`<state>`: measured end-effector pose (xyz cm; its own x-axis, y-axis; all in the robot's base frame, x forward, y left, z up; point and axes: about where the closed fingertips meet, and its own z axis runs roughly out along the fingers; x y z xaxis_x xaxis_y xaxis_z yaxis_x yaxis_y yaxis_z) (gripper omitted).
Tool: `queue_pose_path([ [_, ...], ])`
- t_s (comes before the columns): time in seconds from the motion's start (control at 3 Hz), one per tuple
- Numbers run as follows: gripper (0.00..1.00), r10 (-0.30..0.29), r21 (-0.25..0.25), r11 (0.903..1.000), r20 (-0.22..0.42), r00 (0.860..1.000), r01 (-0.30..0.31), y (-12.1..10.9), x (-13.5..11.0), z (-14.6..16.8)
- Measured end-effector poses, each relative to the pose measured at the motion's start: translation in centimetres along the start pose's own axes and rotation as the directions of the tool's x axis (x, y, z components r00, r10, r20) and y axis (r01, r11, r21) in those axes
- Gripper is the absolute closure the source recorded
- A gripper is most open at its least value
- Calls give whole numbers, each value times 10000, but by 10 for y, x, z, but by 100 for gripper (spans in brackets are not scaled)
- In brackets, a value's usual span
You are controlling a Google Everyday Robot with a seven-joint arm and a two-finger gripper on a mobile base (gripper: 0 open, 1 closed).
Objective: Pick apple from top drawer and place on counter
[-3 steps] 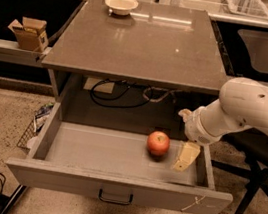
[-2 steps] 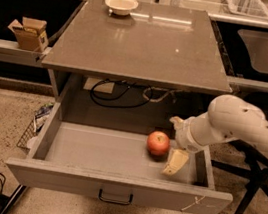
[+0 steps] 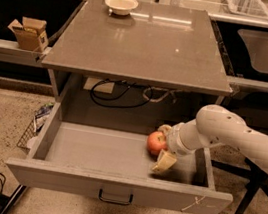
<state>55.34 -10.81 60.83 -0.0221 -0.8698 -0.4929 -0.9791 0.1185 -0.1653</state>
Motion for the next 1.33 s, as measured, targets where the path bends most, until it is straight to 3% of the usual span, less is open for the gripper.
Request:
queue_pose_path([
  [0.67, 65, 14, -29, 10000, 14, 10000, -14, 1, 1, 2],
  [1.0, 96, -93, -100, 9999, -141, 9999, 92, 1, -6, -2],
  [1.33, 100, -837, -296, 9963, -1054, 9909, 810, -7, -43, -36],
])
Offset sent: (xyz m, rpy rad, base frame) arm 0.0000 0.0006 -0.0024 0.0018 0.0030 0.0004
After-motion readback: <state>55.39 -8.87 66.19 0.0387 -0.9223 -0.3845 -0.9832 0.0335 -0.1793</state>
